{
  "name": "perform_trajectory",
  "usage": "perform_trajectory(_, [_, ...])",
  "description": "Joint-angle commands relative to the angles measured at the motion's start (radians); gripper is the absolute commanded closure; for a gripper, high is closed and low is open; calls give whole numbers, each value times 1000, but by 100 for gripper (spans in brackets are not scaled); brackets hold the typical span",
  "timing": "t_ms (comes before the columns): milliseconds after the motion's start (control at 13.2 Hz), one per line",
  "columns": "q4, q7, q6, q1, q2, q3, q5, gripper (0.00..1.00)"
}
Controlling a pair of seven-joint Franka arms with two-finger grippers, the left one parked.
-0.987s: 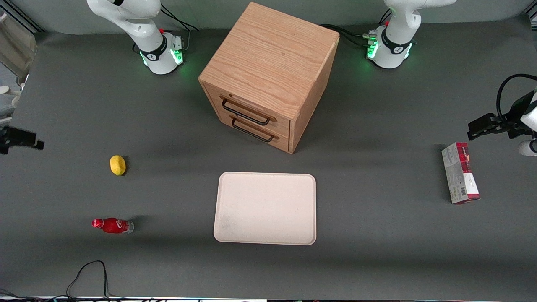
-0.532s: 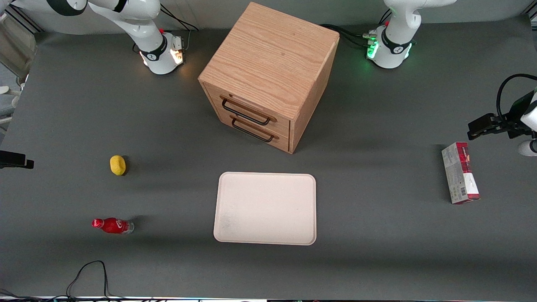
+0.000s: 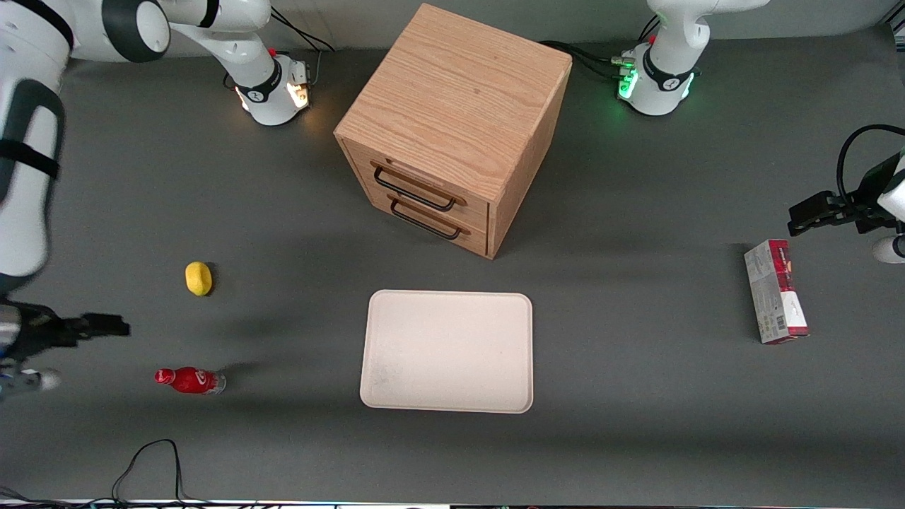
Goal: Place coke bottle on tray
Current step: 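Lower the open right gripper over the red Coca-Cola bottle's middle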
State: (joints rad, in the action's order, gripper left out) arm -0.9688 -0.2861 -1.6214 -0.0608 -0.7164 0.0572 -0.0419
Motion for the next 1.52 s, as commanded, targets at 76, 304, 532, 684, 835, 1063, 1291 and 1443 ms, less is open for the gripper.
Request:
perform_trajectory(76, [-91, 58, -247, 55, -24, 6, 54, 0])
perform_trajectory(304, [-93, 47, -256, 52, -40, 6, 63, 0])
perform_trajectory(532, [-131, 45, -323, 47, -55, 6, 56, 0])
perform_trajectory(684, [-232, 48, -428, 44, -49, 6, 53, 0])
perform_trajectory(835, [-264, 47, -451, 44, -46, 9, 53, 0])
perform_trajectory(1063, [-268, 47, -448, 42, -44, 10, 53, 0])
perform_trajectory(1291, [-268, 47, -439, 42, -37, 12, 53, 0])
perform_trajectory(1443, [-269, 61, -431, 45, -29, 12, 53, 0])
